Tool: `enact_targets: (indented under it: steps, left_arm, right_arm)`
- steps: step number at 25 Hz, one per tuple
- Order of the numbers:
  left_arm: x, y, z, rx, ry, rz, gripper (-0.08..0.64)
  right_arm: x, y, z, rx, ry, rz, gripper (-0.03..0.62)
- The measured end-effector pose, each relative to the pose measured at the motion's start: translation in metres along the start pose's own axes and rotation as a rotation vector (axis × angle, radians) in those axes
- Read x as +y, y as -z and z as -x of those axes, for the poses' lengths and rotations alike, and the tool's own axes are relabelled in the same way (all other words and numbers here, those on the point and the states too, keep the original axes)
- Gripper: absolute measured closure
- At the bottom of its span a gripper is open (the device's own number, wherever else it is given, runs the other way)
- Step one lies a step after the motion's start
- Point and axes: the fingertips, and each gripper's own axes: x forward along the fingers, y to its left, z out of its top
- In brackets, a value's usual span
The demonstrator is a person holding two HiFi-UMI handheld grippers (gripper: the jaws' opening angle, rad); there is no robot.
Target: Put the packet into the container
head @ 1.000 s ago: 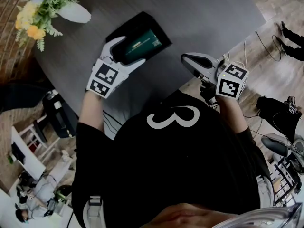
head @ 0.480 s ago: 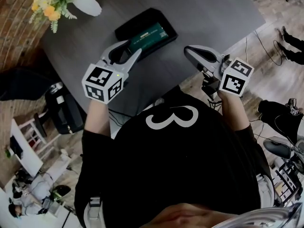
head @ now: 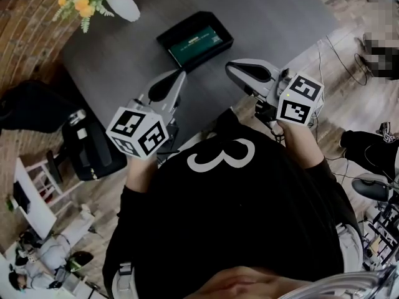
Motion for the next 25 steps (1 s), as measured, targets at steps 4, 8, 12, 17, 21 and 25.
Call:
enact_targets:
  steps: [4, 8, 12, 17, 21, 25]
  left_arm:
    - [-0.015, 0.0, 0.015, -0.018, 0.028, 0.034, 0.548]
    - [-0.02, 0.007, 0.024, -0.032, 0.02, 0.014, 0.548]
    - [-0.025, 0.011, 0.032, -0.042, 0.022, 0.011, 0.548]
    - [-0.03, 0.014, 0.037, -0.038, 0.027, -0.004, 0.548]
    - [-0.03, 0.016, 0.039, -0.031, 0.025, -0.019, 0.548]
    - [-0.029, 0.023, 0.037, -0.012, 0.015, -0.048, 0.548]
  right_arm:
    - [0.015, 0.01, -0.004, -0.006, 0.007, 0.001, 0.591]
    - [0.029, 0.018, -0.005, -0.01, 0.016, 0.019, 0.591]
    - [0.041, 0.025, -0.005, -0.003, 0.025, 0.04, 0.591]
    - [0.05, 0.03, -0.006, 0.003, 0.021, 0.046, 0.591]
    - [0.051, 0.031, -0.007, -0.002, 0.02, 0.047, 0.591]
    - [0.05, 0.035, -0.007, -0.003, 0.024, 0.045, 0.591]
